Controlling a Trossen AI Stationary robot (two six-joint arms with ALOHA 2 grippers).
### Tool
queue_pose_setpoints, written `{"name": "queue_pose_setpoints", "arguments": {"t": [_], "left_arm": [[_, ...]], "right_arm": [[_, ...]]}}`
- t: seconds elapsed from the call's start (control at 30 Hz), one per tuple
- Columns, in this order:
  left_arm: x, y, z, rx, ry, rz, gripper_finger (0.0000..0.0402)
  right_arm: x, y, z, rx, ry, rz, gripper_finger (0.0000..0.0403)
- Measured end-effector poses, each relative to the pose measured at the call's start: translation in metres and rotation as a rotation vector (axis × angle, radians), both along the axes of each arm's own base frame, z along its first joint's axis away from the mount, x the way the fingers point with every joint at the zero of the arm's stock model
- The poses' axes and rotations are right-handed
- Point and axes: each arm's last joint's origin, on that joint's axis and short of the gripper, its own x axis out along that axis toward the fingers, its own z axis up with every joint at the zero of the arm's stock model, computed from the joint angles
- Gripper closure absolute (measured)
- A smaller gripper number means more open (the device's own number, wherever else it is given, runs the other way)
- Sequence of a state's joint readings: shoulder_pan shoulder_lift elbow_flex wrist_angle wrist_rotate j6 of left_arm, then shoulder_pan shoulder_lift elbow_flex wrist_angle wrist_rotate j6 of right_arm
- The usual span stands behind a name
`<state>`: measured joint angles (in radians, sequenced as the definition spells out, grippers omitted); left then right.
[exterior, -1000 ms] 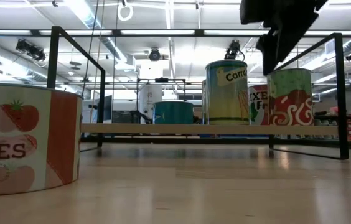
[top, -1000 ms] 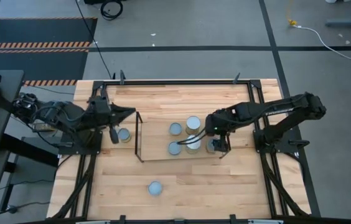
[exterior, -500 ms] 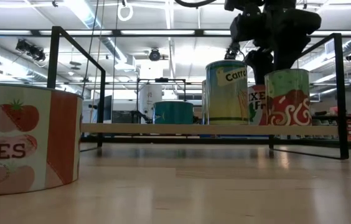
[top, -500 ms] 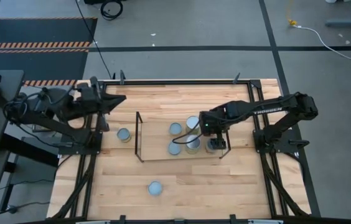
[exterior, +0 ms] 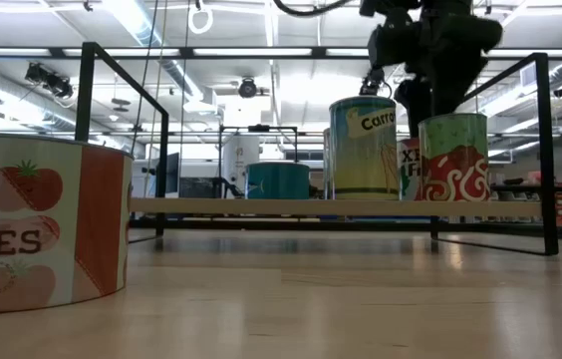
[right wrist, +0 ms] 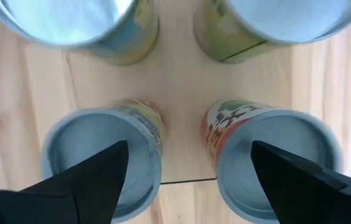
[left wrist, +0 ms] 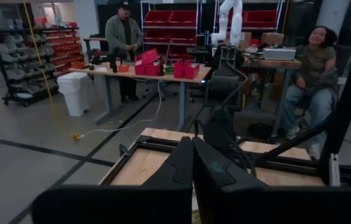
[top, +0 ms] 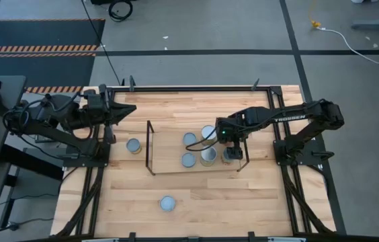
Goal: Pick and place cans onto a shelf
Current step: Adjust the canned goods on the shelf, then put the canned peaches on the shelf
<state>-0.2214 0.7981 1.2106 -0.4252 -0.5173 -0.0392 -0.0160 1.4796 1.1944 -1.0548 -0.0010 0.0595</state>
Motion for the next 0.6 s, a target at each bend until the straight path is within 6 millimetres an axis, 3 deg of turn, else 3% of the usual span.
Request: {"name": "queue_pose_setpoints", "arguments": {"t": [0.13,0.33,0.47,0.6], "left_arm": [[0.000,-0.001,-0.003,-0.033,0.022,-0.035,0.0397],[0.007,-0.007,-0.033,-0.202,0.287,-0.108,0.0397],[0.016,-0.023,-0.048,-0.374,0.426,-0.212,0.0397],[0.026,-0.051,-0.061,-0.481,0.554,-0.312,0.0397]], "right_arm": [[0.005,0.004,0.022,0.017,-0.052,-0.031,0.0056],[0.012,0.021,0.068,0.010,-0.194,-0.028,0.0056],[0.022,0.048,0.094,0.000,-0.398,0.054,0.0056],[0.032,0.081,0.103,0.021,-0.577,0.154,0.0056]]}}
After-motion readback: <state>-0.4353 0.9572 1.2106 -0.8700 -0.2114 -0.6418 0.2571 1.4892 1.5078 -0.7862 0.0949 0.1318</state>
